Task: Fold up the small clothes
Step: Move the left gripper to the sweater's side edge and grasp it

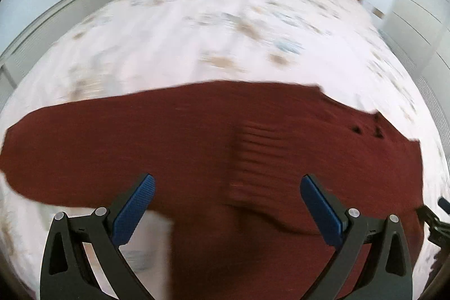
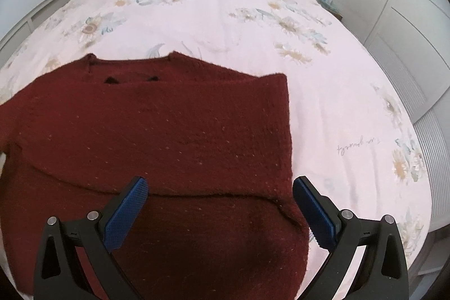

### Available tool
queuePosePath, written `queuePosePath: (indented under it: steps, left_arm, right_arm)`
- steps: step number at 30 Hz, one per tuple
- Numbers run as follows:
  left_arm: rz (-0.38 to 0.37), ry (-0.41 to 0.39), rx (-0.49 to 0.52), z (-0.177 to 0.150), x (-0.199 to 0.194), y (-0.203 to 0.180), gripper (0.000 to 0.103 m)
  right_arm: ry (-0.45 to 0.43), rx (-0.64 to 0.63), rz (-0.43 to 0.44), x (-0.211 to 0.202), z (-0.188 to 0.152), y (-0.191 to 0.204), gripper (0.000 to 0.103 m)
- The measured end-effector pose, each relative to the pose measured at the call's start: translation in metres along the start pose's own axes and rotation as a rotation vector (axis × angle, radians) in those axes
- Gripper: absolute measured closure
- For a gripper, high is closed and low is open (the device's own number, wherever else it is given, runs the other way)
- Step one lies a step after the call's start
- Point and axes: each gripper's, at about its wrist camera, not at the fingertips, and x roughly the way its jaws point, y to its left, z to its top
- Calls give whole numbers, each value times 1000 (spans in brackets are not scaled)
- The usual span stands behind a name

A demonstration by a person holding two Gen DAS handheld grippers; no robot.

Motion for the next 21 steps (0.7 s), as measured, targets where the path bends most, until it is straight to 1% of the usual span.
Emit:
queuePosePath:
  steps: [4, 8, 11, 13, 16, 21]
  left_arm:
    - [84, -9, -133, 4, -10, 55, 1]
    - [176, 44, -285, 0, -12, 120, 1]
    - [205, 66, -420, -6, -16, 166, 1]
    - [241, 69, -465, -13, -17, 187, 1]
    - [276, 90, -501, -24, -20, 210, 1]
    - [287, 115, -628, -38, -21, 242, 1]
  right_arm:
    - [-14, -8, 0, -7, 5, 4, 0]
    - [-18, -31, 5, -6, 9, 12, 0]
    - [-24, -38, 3, -7, 13, 16, 0]
    - [-26, -33, 4, -7, 15, 18, 0]
    - [-27, -33, -5, -7, 18, 19, 0]
    - [-14, -41, -22, -7, 16, 18, 0]
